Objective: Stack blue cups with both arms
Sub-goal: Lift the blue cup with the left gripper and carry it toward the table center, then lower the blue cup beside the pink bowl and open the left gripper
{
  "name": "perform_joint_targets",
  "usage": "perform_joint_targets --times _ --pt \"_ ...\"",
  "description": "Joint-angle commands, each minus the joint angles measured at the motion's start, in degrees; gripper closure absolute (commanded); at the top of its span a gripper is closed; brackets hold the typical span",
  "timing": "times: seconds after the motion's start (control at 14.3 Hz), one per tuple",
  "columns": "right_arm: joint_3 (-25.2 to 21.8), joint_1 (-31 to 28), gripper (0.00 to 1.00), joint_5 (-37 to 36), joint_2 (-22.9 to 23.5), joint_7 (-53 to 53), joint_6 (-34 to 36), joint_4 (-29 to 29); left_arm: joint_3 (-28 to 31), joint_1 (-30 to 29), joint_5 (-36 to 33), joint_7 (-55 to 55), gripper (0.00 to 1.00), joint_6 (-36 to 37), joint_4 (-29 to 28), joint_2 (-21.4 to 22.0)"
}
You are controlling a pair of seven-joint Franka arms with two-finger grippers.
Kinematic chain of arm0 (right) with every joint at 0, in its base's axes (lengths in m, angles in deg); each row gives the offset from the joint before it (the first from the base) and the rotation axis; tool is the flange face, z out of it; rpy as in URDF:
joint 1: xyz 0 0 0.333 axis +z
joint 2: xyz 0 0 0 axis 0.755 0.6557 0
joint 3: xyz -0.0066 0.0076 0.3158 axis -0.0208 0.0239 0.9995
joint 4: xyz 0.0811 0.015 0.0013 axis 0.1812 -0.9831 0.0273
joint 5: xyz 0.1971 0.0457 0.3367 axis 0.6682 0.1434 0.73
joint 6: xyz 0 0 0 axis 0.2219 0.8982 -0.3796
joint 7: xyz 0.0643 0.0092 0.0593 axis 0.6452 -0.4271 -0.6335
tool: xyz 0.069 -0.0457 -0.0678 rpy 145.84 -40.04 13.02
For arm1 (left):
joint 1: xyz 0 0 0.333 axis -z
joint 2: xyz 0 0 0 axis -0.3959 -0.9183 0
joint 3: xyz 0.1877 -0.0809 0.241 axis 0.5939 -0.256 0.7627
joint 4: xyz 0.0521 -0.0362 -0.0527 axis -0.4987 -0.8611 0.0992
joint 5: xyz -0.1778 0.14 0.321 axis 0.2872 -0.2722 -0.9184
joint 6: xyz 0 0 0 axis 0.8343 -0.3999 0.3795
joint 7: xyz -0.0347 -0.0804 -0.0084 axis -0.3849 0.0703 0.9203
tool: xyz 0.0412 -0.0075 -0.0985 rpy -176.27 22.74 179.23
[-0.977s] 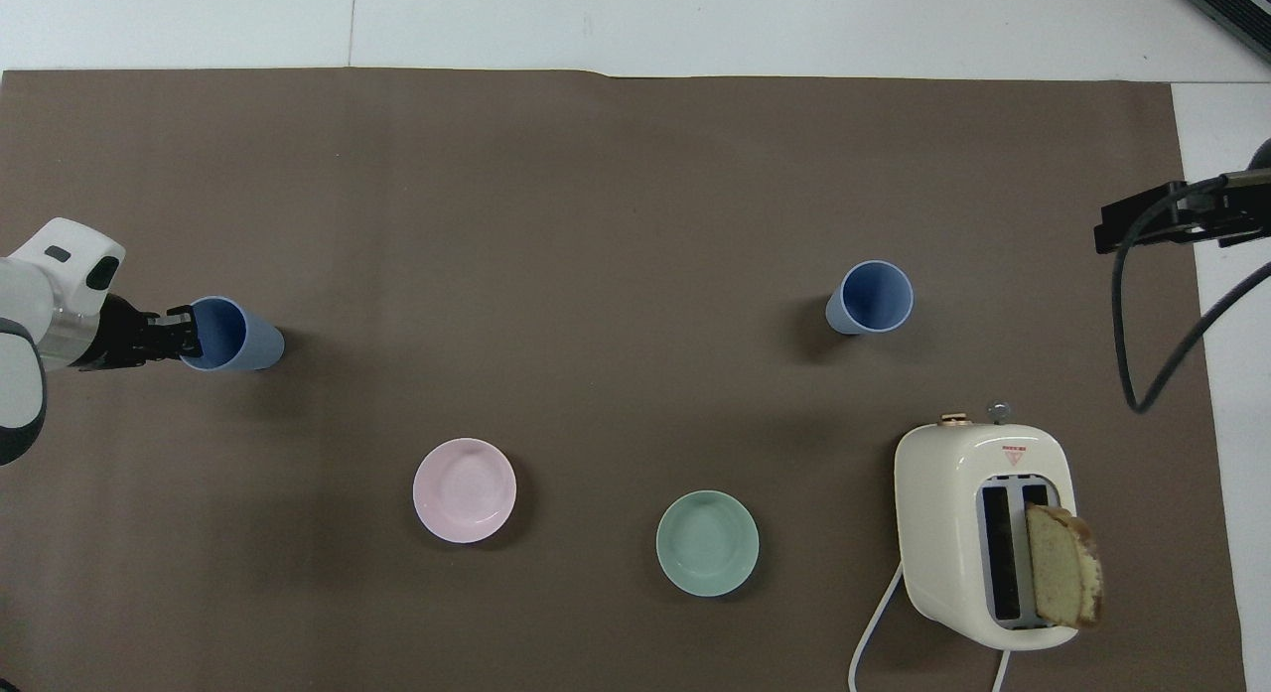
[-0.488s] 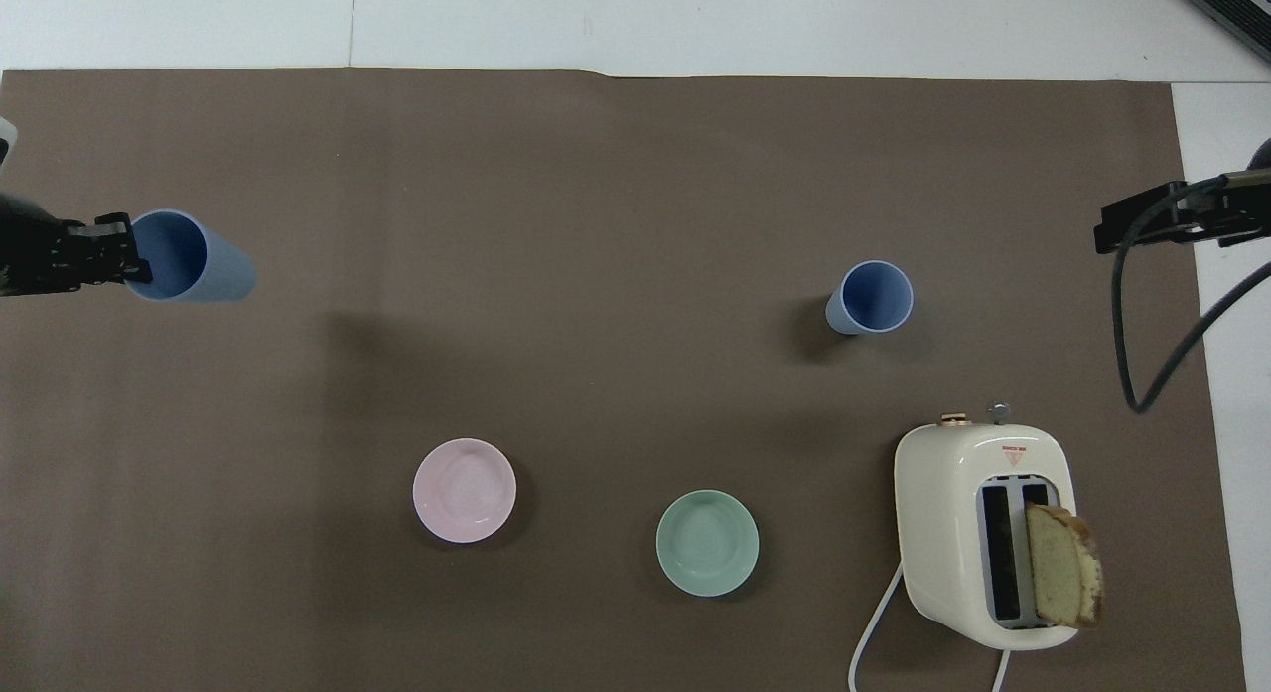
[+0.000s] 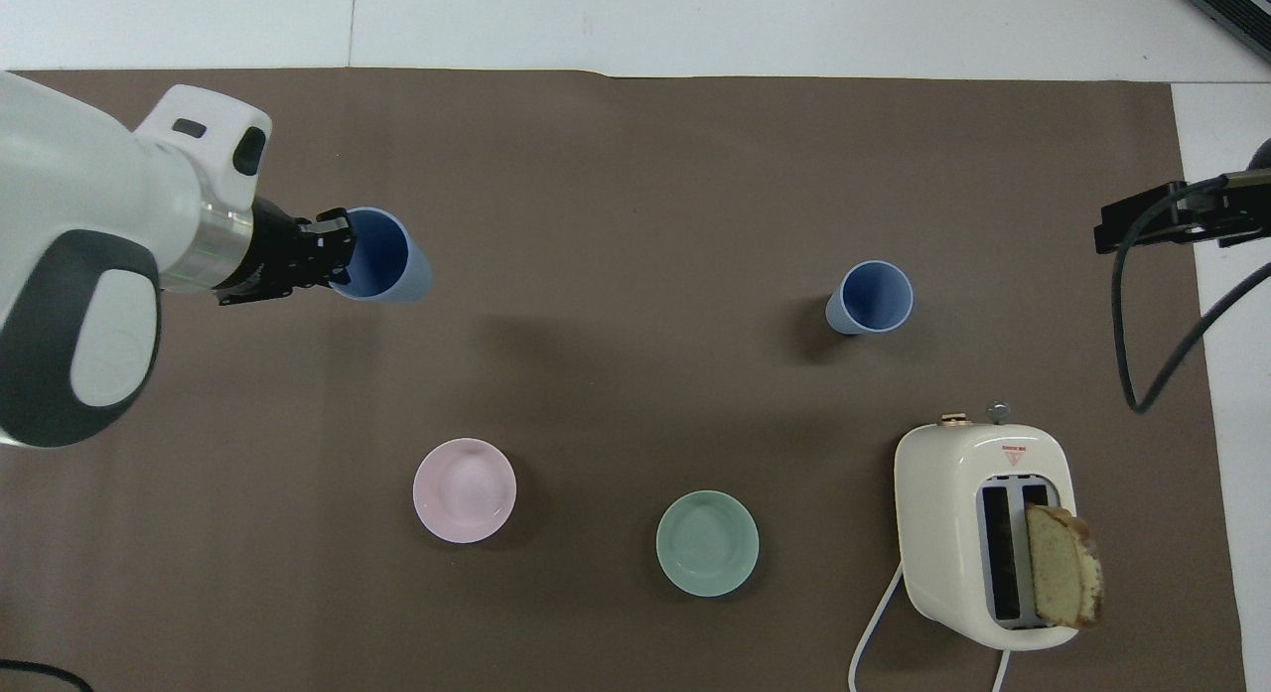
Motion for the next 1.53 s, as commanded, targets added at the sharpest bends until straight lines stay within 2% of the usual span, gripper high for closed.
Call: perform_joint_targets --times 0.0,0.21,0.35,0.77,1.19,1.26,1.33,1.4,1.47 --pt "0.2 -0.5 0.00 0.8 -0.9 -0.8 -0.6 -0.9 0.9 6.0 -0.1 6.3 1.00 -4.0 0.0 -3.4" --pt "0.2 -0.5 0.00 0.8 -0.9 -0.8 -0.6 -0.9 1.0 11.5 -0.8 13.0 1.00 -10.7 -0.2 -8.9" --pt "0.2 -0.5 0.00 0.8 -0.9 -0.8 -0.6 -0.9 1.0 14.3 -0.8 15.6 1.00 -15.0 -1.7 -10.5" --pt "0.2 -0.5 0.00 0.8 -0.9 -0.8 -0.6 -0.9 1.1 18.1 -1.2 15.8 1.00 -17.4 -6.0 -10.9" --pt "0.2 -0.5 0.00 0.8 -0.9 -0.8 -0.6 -0.9 1.1 18.8 -1.2 15.6 1.00 -19.0 -7.7 -11.2" --pt "0.2 -0.5 0.00 0.8 -0.9 -0.8 -0.7 -0.9 1.1 18.8 -1.2 15.5 0.96 -18.9 -7.7 -11.1" --pt "0.2 -0.5 0.00 0.8 -0.9 -0.8 -0.6 -0.9 1.1 18.8 -1.2 15.6 0.78 -18.8 -7.7 -11.1" --pt "0.2 -0.5 0.00 0.8 -0.9 -0.8 -0.6 -0.9 1.1 18.8 -1.2 15.6 0.37 -18.7 -7.7 -11.1" --pt "0.2 -0.5 0.00 0.8 -0.9 -0.8 -0.6 -0.9 1.3 18.8 -1.2 15.6 0.01 -18.3 -7.6 -11.1"
